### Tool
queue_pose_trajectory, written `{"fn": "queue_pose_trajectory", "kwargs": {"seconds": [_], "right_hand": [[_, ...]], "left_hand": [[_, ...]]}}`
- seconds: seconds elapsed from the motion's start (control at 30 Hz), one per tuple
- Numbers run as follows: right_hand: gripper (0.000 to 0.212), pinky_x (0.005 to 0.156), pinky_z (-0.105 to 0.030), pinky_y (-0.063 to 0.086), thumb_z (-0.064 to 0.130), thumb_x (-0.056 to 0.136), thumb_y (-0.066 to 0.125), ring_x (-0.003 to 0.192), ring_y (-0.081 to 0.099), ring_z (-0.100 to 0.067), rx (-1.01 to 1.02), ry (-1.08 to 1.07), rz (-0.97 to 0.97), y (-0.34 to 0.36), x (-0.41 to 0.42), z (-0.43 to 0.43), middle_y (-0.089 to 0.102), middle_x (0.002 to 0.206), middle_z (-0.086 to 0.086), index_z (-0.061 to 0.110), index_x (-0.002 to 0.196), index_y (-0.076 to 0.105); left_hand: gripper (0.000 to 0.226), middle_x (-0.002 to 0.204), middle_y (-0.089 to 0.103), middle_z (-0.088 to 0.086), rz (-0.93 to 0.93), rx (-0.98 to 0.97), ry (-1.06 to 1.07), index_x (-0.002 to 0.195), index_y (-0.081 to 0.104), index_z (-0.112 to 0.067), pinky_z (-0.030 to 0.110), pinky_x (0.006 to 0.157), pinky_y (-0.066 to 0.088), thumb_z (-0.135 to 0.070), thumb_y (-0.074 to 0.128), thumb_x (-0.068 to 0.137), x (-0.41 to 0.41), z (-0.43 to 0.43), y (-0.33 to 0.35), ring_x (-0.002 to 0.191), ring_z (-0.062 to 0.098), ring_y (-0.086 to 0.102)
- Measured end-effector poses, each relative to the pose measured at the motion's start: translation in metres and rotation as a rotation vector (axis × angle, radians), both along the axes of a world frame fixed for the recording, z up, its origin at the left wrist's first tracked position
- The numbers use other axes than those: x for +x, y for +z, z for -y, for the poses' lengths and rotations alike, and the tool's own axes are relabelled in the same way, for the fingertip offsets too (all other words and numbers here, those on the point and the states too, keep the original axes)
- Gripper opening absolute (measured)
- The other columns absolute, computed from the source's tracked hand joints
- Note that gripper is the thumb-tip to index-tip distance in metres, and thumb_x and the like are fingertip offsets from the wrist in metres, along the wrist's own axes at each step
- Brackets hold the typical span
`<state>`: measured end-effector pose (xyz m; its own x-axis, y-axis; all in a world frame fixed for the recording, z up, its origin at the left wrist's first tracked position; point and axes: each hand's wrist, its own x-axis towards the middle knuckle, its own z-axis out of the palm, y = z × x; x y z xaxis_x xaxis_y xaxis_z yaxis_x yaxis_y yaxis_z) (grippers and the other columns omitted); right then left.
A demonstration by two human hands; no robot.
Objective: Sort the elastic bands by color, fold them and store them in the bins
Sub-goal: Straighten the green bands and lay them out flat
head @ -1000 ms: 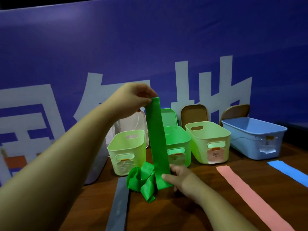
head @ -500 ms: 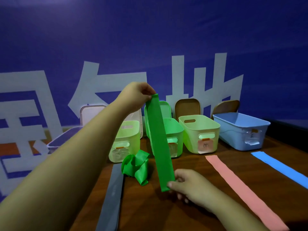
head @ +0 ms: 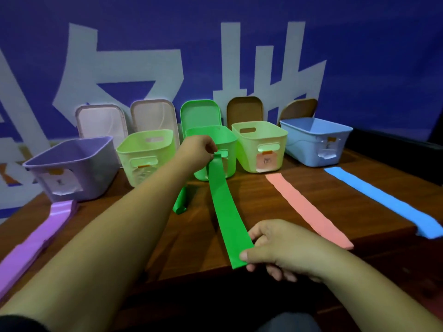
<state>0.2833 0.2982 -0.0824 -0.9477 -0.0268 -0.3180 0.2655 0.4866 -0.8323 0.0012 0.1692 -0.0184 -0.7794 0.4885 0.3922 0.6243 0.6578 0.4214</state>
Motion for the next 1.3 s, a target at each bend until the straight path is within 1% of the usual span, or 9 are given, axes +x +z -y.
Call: {"fn": "queue_pose_trajectory", "kwargs": {"seconds": [0.13,0.33,0.43,0.73,0.83,0.9,0.97,1.13,1.3], "right_hand": [[0.043,0.041,-0.024,0.042,0.026,0.099,0.076,0.053,0.058,-0.012,-0.015,-0.011,0.023,-0.005,0.004,0.003,0.082,0.101,-0.003,0.015,0.134,0.053],[0.075,0.041,-0.027,0.046,0.026,0.096,0.080,0.056,0.064,-0.014,-0.002,-0.070,0.023,-0.014,0.003,0.008,0.083,0.097,0.000,0.022,0.155,0.033],[0.077,0.044,-0.028,0.050,0.026,0.097,0.079,0.058,0.066,-0.015,-0.010,-0.065,0.026,-0.014,0.004,0.008,0.082,0.097,0.000,0.025,0.157,0.031],[0.078,0.046,-0.031,0.053,0.028,0.098,0.078,0.057,0.067,-0.020,0.008,-0.062,0.023,-0.015,0.002,-0.002,0.080,0.090,-0.010,0.027,0.160,0.032],[0.058,0.046,-0.030,0.053,0.040,0.100,0.074,0.053,0.068,-0.021,0.086,-0.057,0.026,-0.006,0.003,-0.007,0.076,0.076,-0.008,0.021,0.148,0.047],[0.036,0.047,-0.029,0.054,0.052,0.102,0.066,0.051,0.068,-0.019,0.252,-0.033,-0.010,0.003,0.003,-0.010,0.072,0.066,-0.003,0.022,0.121,0.064],[0.034,0.050,-0.029,0.054,0.058,0.102,0.060,0.051,0.067,-0.016,0.362,-0.047,-0.047,0.011,-0.004,-0.013,0.071,0.063,0.001,0.025,0.104,0.068],[0.032,0.053,-0.028,0.052,0.054,0.105,0.058,0.054,0.065,-0.013,0.373,-0.097,-0.108,0.011,-0.041,-0.015,0.070,0.068,0.002,0.024,0.099,0.069],[0.028,0.052,-0.029,0.053,0.049,0.105,0.059,0.054,0.064,-0.012,0.371,-0.103,-0.199,0.007,-0.083,-0.004,0.072,0.073,0.001,0.024,0.098,0.068]], "left_hand": [[0.028,0.100,0.074,-0.004,-0.010,-0.087,0.021,0.088,0.068,-0.035,0.037,0.089,0.060,-0.009,0.077,0.090,0.000,-0.007,-0.023,0.097,0.018,0.070],[0.021,0.104,0.073,-0.002,0.053,-0.152,0.013,0.096,0.074,-0.029,0.034,0.090,0.059,-0.009,0.077,0.091,-0.004,-0.015,-0.043,0.099,0.018,0.068],[0.020,0.102,0.071,-0.003,0.071,-0.159,0.009,0.095,0.073,-0.029,0.030,0.085,0.053,-0.010,0.077,0.091,-0.006,-0.018,-0.050,0.096,0.018,0.066],[0.021,0.105,0.072,-0.001,0.096,-0.211,0.028,0.102,0.077,-0.025,0.036,0.091,0.057,-0.008,0.078,0.089,-0.013,-0.022,-0.075,0.100,0.022,0.067],[0.026,0.108,0.070,0.002,0.080,-0.249,0.046,0.109,0.074,-0.024,0.040,0.089,0.059,-0.006,0.073,0.090,-0.010,-0.024,-0.079,0.100,0.025,0.066],[0.029,0.110,0.069,0.004,0.037,-0.307,0.056,0.115,0.071,-0.023,0.044,0.090,0.060,-0.009,0.072,0.090,-0.007,-0.025,-0.076,0.101,0.027,0.065],[0.029,0.111,0.069,0.004,0.008,-0.346,0.052,0.115,0.069,-0.023,0.046,0.090,0.061,-0.015,0.075,0.089,-0.004,-0.023,-0.070,0.102,0.028,0.066],[0.016,0.101,0.072,0.001,-0.011,-0.404,-0.037,0.107,0.075,-0.020,0.036,0.085,0.058,-0.024,0.075,0.092,0.003,-0.006,-0.040,0.094,0.021,0.067],[0.013,0.099,0.074,-0.003,-0.074,-0.313,-0.026,0.106,0.077,-0.021,0.031,0.081,0.051,-0.026,0.068,0.098,0.004,0.041,-0.003,0.090,0.016,0.066]]}}
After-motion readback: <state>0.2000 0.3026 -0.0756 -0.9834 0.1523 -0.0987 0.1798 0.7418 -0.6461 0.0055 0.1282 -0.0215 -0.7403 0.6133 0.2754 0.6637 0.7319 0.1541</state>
